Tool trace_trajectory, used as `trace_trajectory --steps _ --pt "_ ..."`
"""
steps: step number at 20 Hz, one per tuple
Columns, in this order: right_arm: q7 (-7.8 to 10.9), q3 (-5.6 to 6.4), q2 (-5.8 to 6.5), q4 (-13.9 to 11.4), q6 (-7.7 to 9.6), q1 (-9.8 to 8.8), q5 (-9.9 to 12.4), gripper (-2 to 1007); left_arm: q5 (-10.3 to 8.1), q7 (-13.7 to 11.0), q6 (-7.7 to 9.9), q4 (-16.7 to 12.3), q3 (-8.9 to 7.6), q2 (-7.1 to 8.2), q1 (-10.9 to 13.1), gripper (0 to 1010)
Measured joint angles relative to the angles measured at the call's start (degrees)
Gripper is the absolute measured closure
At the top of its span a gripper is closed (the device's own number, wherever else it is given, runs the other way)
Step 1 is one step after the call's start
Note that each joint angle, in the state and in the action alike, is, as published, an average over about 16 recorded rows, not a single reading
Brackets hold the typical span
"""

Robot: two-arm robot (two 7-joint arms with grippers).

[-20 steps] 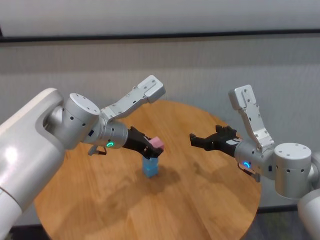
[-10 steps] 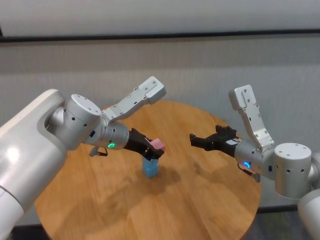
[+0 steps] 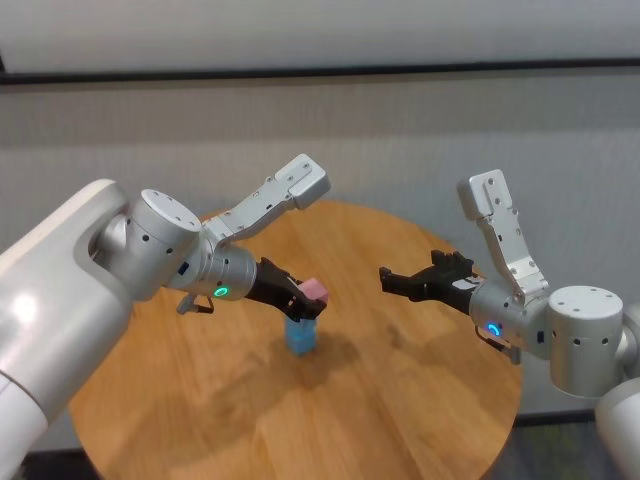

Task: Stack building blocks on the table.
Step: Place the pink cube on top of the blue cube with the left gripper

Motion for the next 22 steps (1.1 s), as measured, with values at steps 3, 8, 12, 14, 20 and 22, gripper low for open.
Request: trace_trajectory --steps 3,8,12,14,20,22 --pt "0.00 0.00 0.00 0.00 0.00 0.00 0.00 1 -0.08 -0.04 -0.08 0.30 0.01 -0.05 -0.07 609" --pt "0.00 0.00 0.00 0.00 0.00 0.00 0.00 1 -0.18 -0.09 -0.28 0.79 0.03 -0.14 -0.18 609" --pt "0.00 0.00 0.00 0.00 0.00 0.00 0.00 1 -0.23 -0.17 -0.54 1.34 0.06 -0.24 -0.30 609" --pt "0.00 0.00 0.00 0.00 0.00 0.00 0.00 1 -0.24 -0.22 -0.72 1.69 0.08 -0.29 -0.38 609" --pt "0.00 0.00 0.00 0.00 0.00 0.00 0.00 1 -0.29 -0.42 -1.30 2.84 0.09 -0.46 -0.58 609" --pt "0.00 0.00 0.00 0.00 0.00 0.00 0.00 1 -0.32 -0.51 -1.50 3.24 0.08 -0.53 -0.64 609"
